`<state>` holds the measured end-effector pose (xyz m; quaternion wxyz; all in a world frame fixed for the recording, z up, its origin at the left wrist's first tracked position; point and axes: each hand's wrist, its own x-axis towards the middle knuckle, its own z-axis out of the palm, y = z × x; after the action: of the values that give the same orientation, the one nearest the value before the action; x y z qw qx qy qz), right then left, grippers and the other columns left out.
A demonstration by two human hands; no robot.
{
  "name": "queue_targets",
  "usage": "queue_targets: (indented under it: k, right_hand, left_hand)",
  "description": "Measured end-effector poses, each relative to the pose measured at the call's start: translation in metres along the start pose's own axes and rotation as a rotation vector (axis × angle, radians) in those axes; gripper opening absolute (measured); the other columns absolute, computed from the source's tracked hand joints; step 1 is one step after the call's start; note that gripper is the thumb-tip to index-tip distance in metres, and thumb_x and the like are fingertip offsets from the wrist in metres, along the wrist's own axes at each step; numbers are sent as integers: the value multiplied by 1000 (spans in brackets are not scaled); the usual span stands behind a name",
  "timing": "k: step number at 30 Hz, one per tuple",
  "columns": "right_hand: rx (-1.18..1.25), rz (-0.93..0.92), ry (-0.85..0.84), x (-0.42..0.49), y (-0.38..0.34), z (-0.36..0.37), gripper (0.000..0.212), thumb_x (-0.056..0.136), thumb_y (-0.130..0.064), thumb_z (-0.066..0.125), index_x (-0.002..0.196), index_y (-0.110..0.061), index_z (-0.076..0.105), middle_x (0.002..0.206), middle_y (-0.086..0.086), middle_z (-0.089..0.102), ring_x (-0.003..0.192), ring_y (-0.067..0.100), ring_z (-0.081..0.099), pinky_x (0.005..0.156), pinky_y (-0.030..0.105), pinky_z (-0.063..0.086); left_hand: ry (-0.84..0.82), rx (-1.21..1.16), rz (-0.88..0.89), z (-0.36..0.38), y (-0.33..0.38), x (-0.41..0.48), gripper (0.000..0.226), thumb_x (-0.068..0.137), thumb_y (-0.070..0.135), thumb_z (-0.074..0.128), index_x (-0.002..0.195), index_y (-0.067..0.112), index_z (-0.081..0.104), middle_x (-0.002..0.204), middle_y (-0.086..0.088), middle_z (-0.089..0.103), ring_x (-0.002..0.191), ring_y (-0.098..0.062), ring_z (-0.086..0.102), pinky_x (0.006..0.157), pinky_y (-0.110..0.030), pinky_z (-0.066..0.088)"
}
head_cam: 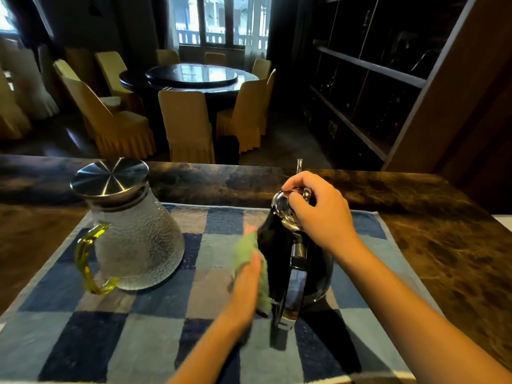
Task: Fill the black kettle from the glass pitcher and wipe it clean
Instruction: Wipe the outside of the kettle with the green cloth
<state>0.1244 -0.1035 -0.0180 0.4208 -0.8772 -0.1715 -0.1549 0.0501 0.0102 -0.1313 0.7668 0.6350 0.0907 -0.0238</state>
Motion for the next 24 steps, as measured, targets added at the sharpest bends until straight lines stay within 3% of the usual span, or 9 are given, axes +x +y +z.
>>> queue_targets:
  k: [2, 4, 5, 9, 12, 15, 19, 21, 24]
  right_hand:
    - [-4, 1, -1, -1, 0, 0, 13, 84, -20, 53, 87, -31, 61, 89, -14, 63, 89, 9, 57, 75, 36, 50]
    - [-8, 3, 2, -1, 2, 0, 12, 84, -21, 53, 86, -31, 60, 86, -14, 62, 86, 8, 57, 73, 35, 50]
    - [-11, 4, 4, 0, 2, 0, 10, 84, -23, 53, 86, -31, 59, 87, -14, 63, 86, 8, 57, 73, 35, 49]
    - [-61, 15, 28, 4, 2, 1, 6, 84, -27, 53, 87, -30, 57, 93, -11, 63, 91, 11, 54, 67, 32, 41]
    - [-86, 1, 29, 4, 1, 4, 7, 84, -25, 52, 85, -32, 55, 91, -10, 60, 89, 12, 51, 61, 29, 38]
    - [-84, -28, 15, 4, 2, 2, 9, 83, -22, 53, 83, -30, 55, 89, -8, 59, 88, 12, 51, 64, 22, 39]
    - [-34, -63, -17, 8, 3, 0, 9, 77, -26, 50, 81, -30, 57, 84, -8, 59, 85, 12, 53, 67, 27, 42]
    - [-22, -74, -38, 11, 5, -1, 11, 74, -27, 49, 81, -31, 58, 82, -10, 59, 85, 12, 54, 69, 29, 41]
    - [28, -98, -98, 13, 7, -7, 16, 71, -32, 48, 82, -34, 59, 85, -17, 62, 89, 10, 56, 77, 29, 43]
  left_hand:
    - [-4, 21, 37, 16, 3, -16, 85, 74, 78, 43, 141, 25, 38, 141, -1, 49, 128, -9, 48, 109, -34, 39]
    - [-46, 21, 213, 30, 29, -12, 69, 78, 77, 36, 137, 46, 22, 144, 24, 35, 129, 19, 31, 111, -17, 27]
    - [-99, 22, 303, 35, 49, -7, 64, 82, 74, 32, 138, 49, 14, 146, 29, 27, 131, 21, 25, 113, -16, 22]
    - [-78, -55, 396, 22, 69, 36, 47, 101, 37, 22, 146, 26, 13, 147, 15, 29, 126, 14, 38, 105, -9, 31]
    - [-59, -40, 251, 10, 50, 27, 75, 87, 65, 35, 146, 20, 28, 152, -3, 35, 137, -13, 38, 116, -33, 29]
    - [-50, -81, 60, 17, 19, -15, 98, 71, 77, 42, 140, 8, 42, 141, -18, 49, 130, -32, 47, 108, -46, 40]
    - [-131, -110, 151, 25, 33, -19, 89, 78, 73, 39, 146, 17, 32, 148, -5, 42, 135, -18, 43, 109, -29, 35]
    - [-144, -106, 305, 26, 58, 6, 64, 94, 55, 28, 149, 25, 17, 146, 17, 37, 133, 2, 38, 103, -12, 36]
    - [-124, -50, 351, 17, 71, 41, 46, 102, 27, 14, 146, 17, 24, 138, 12, 43, 121, 7, 46, 95, -7, 40]
